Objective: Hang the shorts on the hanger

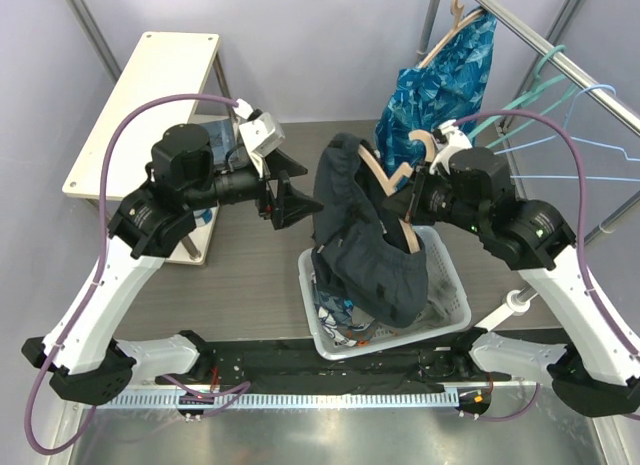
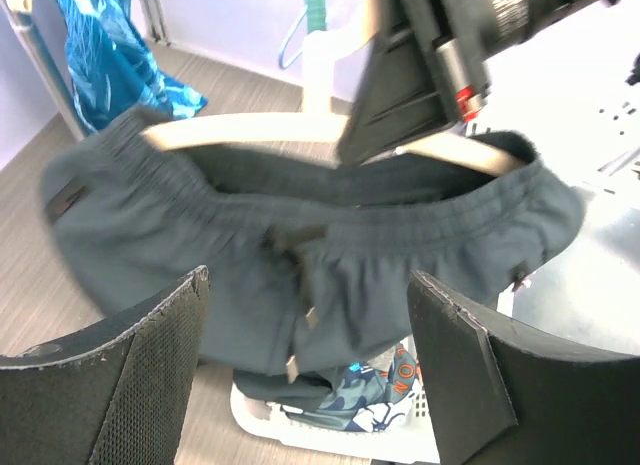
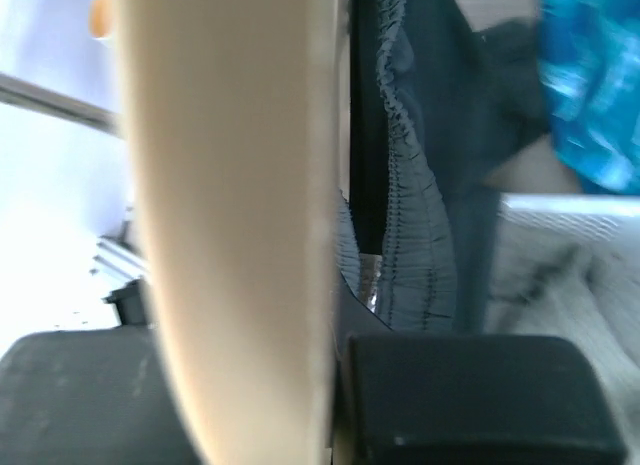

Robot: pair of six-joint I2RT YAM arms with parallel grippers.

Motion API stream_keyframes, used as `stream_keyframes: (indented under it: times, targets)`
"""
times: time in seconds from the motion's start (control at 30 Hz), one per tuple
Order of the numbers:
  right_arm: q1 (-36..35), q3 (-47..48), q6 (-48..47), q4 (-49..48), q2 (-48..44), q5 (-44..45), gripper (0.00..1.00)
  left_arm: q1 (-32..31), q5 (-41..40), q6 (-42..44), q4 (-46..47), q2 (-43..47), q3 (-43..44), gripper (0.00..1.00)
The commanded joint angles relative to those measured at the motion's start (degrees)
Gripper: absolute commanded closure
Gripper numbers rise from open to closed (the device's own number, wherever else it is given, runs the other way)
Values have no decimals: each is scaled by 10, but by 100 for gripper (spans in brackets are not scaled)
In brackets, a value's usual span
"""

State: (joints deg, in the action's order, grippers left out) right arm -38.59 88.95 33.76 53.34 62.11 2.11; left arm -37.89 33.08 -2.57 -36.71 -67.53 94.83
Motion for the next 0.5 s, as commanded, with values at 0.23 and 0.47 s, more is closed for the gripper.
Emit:
stream_keyframes:
  times: [0.23,0.47]
  targets:
    - [59,-3,-78,98,-172,62,99,-3,-6,0,29,7,-40,21]
    - [123,40,-55,152,-185,126,99,-3,-11,20,6,-10,-22,21]
